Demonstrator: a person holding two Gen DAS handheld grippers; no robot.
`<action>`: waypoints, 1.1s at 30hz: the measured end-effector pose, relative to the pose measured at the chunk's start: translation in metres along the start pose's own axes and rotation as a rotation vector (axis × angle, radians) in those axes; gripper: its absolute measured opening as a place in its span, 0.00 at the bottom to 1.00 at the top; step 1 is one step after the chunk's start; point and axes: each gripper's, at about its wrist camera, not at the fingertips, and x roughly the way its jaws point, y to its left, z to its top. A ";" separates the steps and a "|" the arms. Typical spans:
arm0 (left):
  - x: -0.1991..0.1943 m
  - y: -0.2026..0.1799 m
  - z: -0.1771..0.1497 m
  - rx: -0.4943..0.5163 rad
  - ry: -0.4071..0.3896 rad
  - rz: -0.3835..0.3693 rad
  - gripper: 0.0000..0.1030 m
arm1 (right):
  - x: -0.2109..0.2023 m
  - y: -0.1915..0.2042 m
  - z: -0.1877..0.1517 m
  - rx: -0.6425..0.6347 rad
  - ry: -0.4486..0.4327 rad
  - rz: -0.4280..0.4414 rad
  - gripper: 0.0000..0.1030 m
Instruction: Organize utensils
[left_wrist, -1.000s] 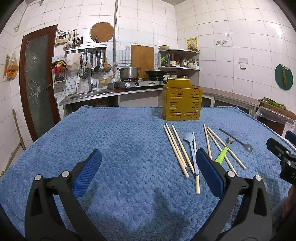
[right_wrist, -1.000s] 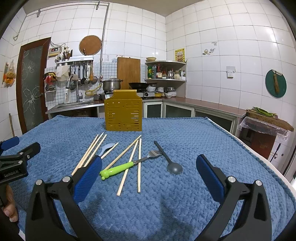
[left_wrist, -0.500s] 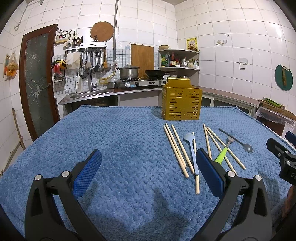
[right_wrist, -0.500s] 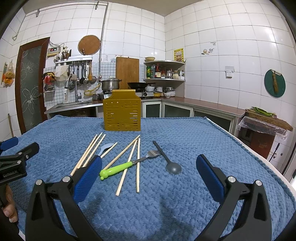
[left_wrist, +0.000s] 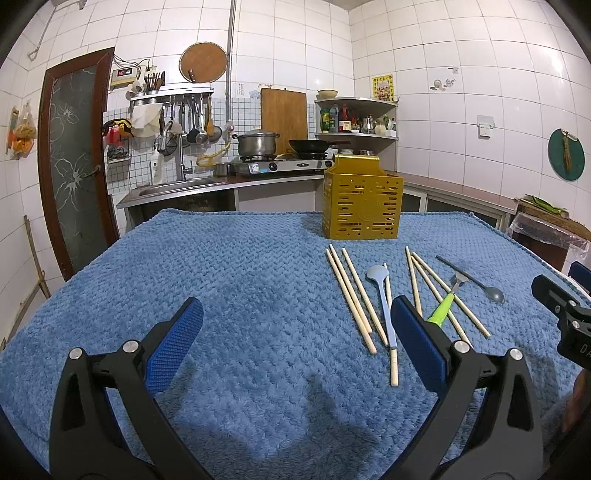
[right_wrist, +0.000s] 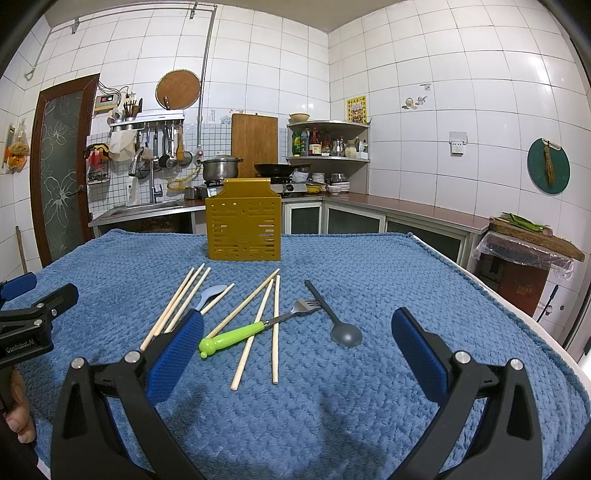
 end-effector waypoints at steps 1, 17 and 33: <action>0.000 0.000 0.000 0.000 0.000 0.000 0.95 | 0.000 0.000 0.000 0.000 0.001 -0.001 0.96; 0.000 0.000 0.000 -0.001 -0.001 0.000 0.95 | -0.001 0.000 0.001 -0.001 0.001 -0.001 0.96; 0.000 0.001 0.000 -0.001 0.000 0.000 0.95 | -0.001 0.000 0.000 -0.001 -0.001 -0.001 0.96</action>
